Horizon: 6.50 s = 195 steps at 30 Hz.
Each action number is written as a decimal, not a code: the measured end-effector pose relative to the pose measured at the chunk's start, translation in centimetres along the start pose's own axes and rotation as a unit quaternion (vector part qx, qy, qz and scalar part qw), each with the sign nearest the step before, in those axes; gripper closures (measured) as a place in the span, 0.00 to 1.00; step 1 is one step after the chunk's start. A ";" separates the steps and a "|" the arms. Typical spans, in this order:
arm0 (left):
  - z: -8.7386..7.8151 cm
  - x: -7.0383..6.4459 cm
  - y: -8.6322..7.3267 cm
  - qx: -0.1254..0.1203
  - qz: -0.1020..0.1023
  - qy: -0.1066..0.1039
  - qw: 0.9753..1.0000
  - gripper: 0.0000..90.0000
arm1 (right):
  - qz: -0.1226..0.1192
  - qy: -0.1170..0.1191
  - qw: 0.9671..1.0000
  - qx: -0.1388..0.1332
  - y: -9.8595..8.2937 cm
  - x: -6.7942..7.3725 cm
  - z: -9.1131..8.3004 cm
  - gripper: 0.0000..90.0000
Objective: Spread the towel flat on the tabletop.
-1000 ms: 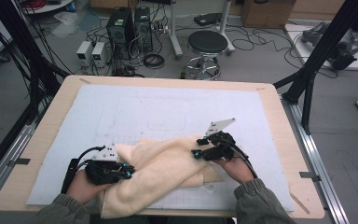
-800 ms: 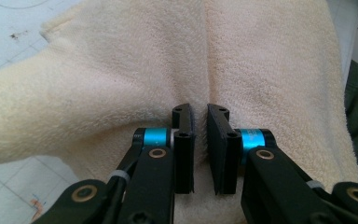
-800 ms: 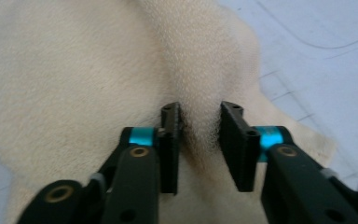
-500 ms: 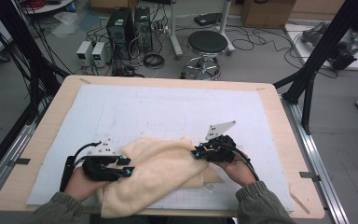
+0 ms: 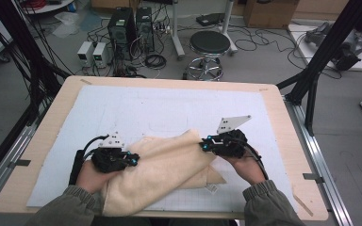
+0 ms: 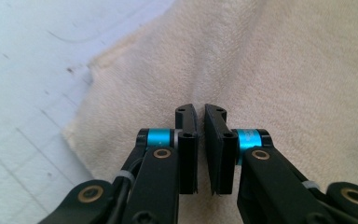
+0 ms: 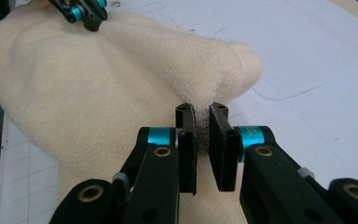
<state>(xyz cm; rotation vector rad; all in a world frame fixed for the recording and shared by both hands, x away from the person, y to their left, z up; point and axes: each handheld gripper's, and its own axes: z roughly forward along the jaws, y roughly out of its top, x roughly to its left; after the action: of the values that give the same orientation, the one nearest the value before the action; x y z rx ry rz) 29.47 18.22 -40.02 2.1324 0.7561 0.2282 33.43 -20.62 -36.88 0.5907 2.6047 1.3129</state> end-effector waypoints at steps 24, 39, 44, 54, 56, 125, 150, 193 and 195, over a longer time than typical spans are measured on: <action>-0.5 7.6 10.8 -0.111 -0.033 0.166 0.979 0.92 | 0.034 -0.109 0.993 -0.005 7.7 -7.3 1.0 0.90; -0.7 6.6 4.8 -0.064 -0.025 0.100 0.993 0.59 | 0.022 -0.047 0.999 0.017 5.4 -4.7 2.9 0.58; -2.2 4.3 1.8 -0.079 -0.004 0.076 0.994 0.57 | 0.012 -0.025 1.000 0.013 3.5 -1.9 1.6 0.55; -4.0 0.2 -3.8 -0.071 0.038 0.013 0.997 0.46 | -0.012 0.023 0.999 0.021 -0.1 2.4 1.6 0.48; -3.9 -0.2 -4.6 -0.061 0.048 0.004 0.997 0.44 | -0.021 0.025 0.999 0.035 -0.8 2.7 2.5 0.48; 4.1 3.4 -1.2 0.004 0.013 0.108 0.994 0.87 | -0.047 0.036 0.994 0.087 -3.6 3.1 6.0 0.74; -9.0 -1.7 -0.8 -0.068 0.067 0.061 0.994 0.92 | -0.027 0.013 1.000 -0.007 -2.1 2.9 -2.5 0.95; -4.0 -1.6 -4.9 -0.007 0.056 -0.025 0.998 0.86 | -0.045 0.080 0.992 0.088 -3.9 4.0 2.4 0.97; -4.6 -2.5 -4.7 -0.012 0.063 -0.030 0.997 0.87 | -0.041 0.080 0.993 0.079 -4.2 4.7 0.6 0.97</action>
<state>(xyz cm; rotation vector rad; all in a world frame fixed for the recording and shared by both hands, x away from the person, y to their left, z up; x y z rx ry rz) 23.49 21.96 -40.49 2.1560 0.5809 0.2377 28.23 -20.49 -40.48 0.4100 2.8484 1.1840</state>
